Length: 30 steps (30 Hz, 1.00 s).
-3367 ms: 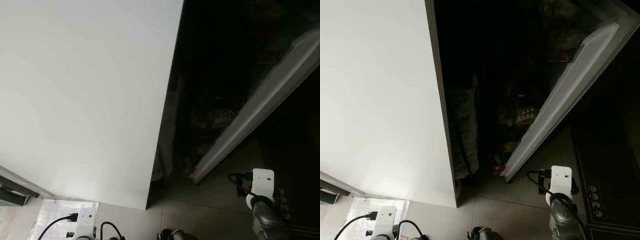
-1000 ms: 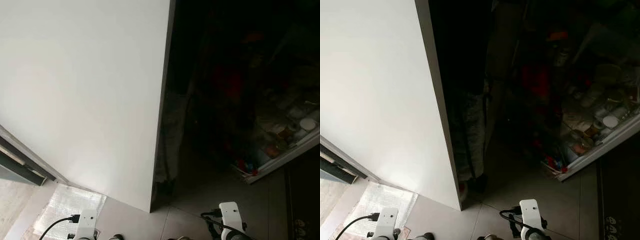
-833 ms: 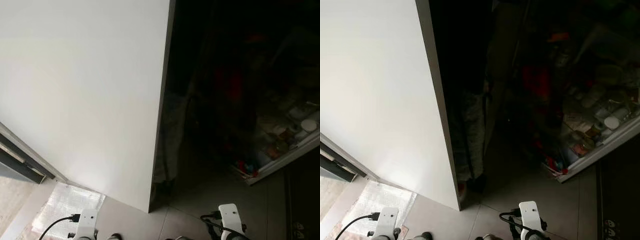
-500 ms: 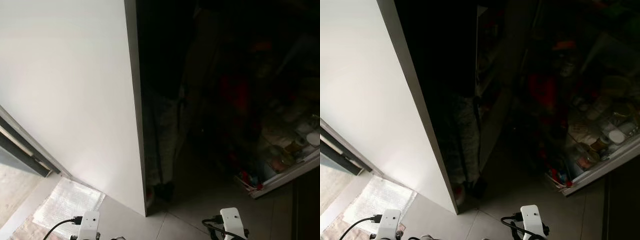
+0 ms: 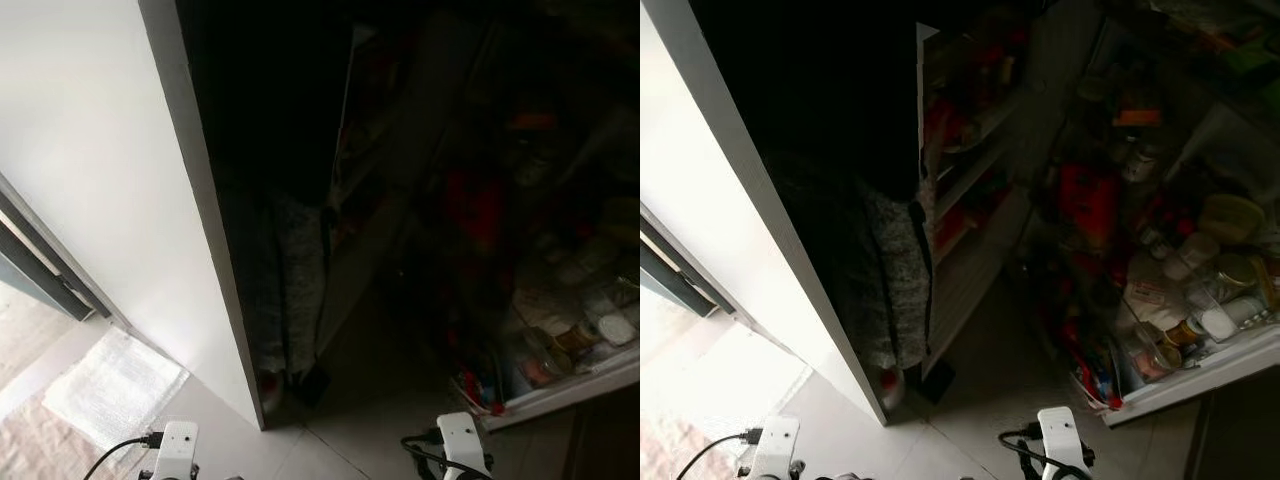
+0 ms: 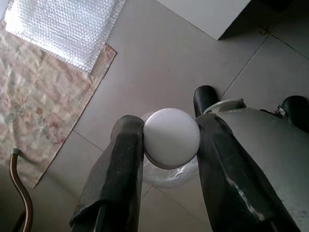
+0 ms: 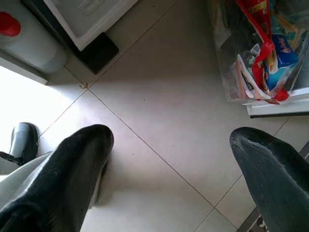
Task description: Restocking fridge
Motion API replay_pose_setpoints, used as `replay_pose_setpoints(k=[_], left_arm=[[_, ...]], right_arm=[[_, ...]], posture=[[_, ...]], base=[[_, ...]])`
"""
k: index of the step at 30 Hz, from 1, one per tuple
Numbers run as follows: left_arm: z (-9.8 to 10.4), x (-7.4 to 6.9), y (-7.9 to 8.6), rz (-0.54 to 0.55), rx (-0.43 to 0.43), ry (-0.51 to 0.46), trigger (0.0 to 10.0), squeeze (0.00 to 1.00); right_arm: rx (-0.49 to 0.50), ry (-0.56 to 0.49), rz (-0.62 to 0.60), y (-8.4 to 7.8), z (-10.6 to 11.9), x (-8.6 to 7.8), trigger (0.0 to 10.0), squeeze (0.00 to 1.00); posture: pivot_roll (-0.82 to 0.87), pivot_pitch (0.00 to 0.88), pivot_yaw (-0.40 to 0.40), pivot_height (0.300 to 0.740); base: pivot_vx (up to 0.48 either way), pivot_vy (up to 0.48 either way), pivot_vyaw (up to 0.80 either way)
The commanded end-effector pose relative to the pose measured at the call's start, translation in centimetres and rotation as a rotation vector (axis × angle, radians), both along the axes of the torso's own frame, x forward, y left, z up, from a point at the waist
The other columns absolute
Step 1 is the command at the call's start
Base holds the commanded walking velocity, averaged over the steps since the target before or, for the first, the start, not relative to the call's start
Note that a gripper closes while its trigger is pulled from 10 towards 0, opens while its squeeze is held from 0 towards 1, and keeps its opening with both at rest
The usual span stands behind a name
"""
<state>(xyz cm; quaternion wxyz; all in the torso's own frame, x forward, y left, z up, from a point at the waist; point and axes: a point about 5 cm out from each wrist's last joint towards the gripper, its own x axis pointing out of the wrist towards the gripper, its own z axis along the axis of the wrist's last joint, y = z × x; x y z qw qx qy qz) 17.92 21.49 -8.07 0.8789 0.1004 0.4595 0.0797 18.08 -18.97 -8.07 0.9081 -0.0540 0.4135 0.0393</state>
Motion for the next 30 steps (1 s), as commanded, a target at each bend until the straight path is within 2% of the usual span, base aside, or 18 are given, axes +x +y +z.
replay_pose_setpoints(k=[1, 7, 12, 15, 26, 30], left_arm=[[-0.21, -0.27, -0.21, 0.009, -0.010, 0.020, 10.0, 0.00], [-0.18, -0.21, -0.21, 0.013, -0.010, 0.021, 10.0, 0.00], [-0.17, -0.19, -0.19, 0.014, -0.008, 0.021, 10.0, 0.00], [-0.16, -0.16, -0.17, 0.015, -0.007, 0.021, 10.0, 0.00], [-0.14, -0.15, -0.13, 0.021, -0.003, 0.018, 10.0, 0.00], [-0.13, -0.14, -0.13, 0.020, -0.005, 0.019, 10.0, 0.00]], right_arm=[[-0.017, 0.015, -0.007, -0.68, -0.16, -0.53, 10.0, 0.00], [-0.008, 0.018, -0.029, -0.77, -0.15, -0.48, 10.0, 0.00], [-0.009, 0.007, -0.002, -0.64, -0.04, -0.29, 10.0, 0.00], [-0.017, 0.006, 0.008, -0.60, -0.01, -0.21, 10.0, 0.00], [-0.006, 0.003, -0.012, -0.60, 0.00, -0.18, 10.0, 0.00], [-0.026, -0.019, -0.054, -1.03, 0.21, 0.11, 10.0, 0.00]], posture=[[-0.13, 0.187, -0.094, 0.740], [-0.13, 0.197, -0.096, 0.740], [-0.13, 0.199, -0.095, 0.740], [-0.13, 0.201, -0.094, 0.740], [-0.13, 0.205, -0.093, 0.740], [-0.13, 0.203, -0.090, 0.740]], base=[[0.000, -0.289, 0.80], [0.000, -0.286, 0.19], [0.000, -0.285, 0.00], [0.000, -0.281, 0.77], [0.000, 0.000, 0.07], [0.000, 0.000, 0.00]])
